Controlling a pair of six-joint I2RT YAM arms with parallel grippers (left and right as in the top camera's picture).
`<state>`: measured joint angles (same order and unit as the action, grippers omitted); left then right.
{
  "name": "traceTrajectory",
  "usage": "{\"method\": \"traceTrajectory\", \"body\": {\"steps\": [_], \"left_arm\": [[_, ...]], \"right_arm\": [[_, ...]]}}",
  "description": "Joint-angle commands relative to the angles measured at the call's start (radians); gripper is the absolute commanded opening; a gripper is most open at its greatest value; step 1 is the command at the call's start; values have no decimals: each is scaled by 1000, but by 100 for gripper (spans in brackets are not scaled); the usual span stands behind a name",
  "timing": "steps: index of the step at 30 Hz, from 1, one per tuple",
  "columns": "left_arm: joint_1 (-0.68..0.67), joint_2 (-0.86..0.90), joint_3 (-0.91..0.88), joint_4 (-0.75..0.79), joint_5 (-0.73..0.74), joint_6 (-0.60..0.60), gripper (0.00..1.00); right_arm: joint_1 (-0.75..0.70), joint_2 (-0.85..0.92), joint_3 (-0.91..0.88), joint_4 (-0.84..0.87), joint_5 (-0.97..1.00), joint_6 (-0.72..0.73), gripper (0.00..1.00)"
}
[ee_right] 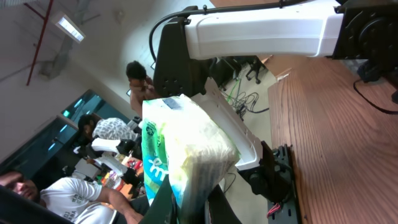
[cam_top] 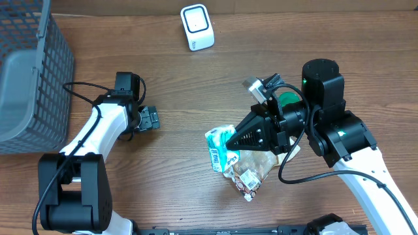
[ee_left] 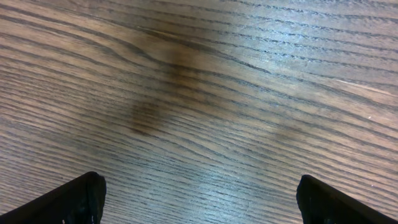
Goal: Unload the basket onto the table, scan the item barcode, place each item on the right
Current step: 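Lift the tissue pack with the right gripper and rotate it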
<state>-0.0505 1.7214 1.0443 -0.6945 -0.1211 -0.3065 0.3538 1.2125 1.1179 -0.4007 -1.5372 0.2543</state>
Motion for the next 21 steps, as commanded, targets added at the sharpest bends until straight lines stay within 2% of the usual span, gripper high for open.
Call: {"method": "traceTrajectory", "body": {"steps": [1, 21], "left_arm": [[-2, -6, 17, 0, -16, 18, 100], [-2, -6, 17, 0, -16, 18, 100]], "right_arm": [[-2, -14, -4, 3, -32, 12, 4], [-2, -14, -4, -6, -33, 47, 4]]}}
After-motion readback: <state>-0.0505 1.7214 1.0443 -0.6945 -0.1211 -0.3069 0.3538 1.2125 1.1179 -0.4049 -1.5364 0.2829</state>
